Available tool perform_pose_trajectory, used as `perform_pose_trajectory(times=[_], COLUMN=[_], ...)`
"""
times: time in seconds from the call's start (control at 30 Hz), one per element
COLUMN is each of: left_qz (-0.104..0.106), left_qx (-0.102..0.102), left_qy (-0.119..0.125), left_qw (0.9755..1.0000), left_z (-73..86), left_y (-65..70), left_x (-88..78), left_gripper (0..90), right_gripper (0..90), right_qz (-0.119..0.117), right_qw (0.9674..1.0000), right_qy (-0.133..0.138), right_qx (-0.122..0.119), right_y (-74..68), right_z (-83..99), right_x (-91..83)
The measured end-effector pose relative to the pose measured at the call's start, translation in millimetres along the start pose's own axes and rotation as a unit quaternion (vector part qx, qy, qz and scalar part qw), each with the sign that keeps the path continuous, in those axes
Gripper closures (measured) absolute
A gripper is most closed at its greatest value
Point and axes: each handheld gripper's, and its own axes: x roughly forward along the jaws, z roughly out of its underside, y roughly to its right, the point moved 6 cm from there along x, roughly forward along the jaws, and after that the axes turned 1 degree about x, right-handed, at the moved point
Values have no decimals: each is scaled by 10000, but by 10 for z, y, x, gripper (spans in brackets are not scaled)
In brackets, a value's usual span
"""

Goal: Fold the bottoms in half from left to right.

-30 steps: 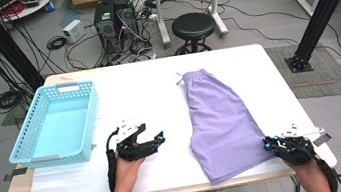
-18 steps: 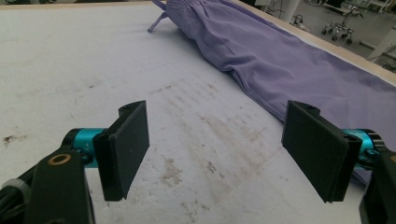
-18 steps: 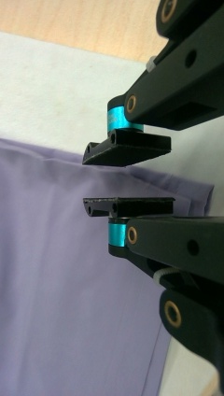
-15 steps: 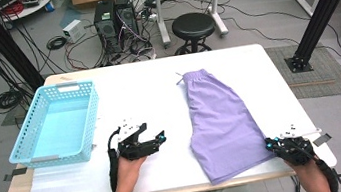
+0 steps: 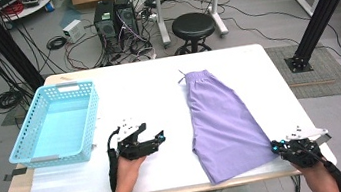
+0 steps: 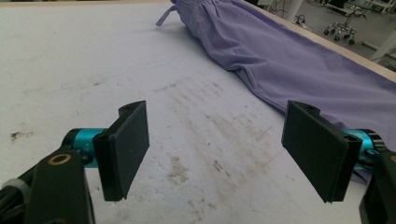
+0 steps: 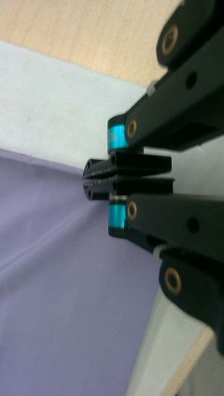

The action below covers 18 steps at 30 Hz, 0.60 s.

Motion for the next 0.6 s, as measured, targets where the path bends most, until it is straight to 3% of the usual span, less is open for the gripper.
perform_pose_trajectory(times=[0.07,0.17,0.2,0.27,0.3,0.33,0.47,0.53,0.6], left_qz=[-14,-55,-62,-80,-91,-91,-104,-135,-141], left_qx=[-36,-94,-100,-84,-59,-59,3,13,60], left_qy=[16,74,87,114,186,186,236,264,255], left_qw=[10000,9999,9999,9999,9998,9998,9997,9996,9996], left_z=[-4,-23,-34,-68,-108,-108,-171,-196,-217], left_y=[-29,-81,-100,-135,-164,-164,-219,-255,-287], left_x=[-6,-20,-24,-37,-50,-50,-72,-84,-97], left_gripper=[233,232,233,233,233,233,232,232,233], right_gripper=[665,533,479,448,372,372,320,321,321], right_qz=[-66,-112,-205,-261,-314,-314,-473,-683,-731], right_qw=[9995,9978,9963,9957,9943,9943,9924,9912,9907], right_qy=[281,634,825,889,1022,1022,1098,1100,1114], right_qx=[149,168,118,93,-35,-35,-284,-266,-282], right_y=[-2,-9,-18,-29,-68,-68,-189,-252,-260], right_z=[-81,-253,-400,-481,-655,-655,-1013,-1270,-1353], right_x=[-29,-25,13,47,140,140,368,565,632])
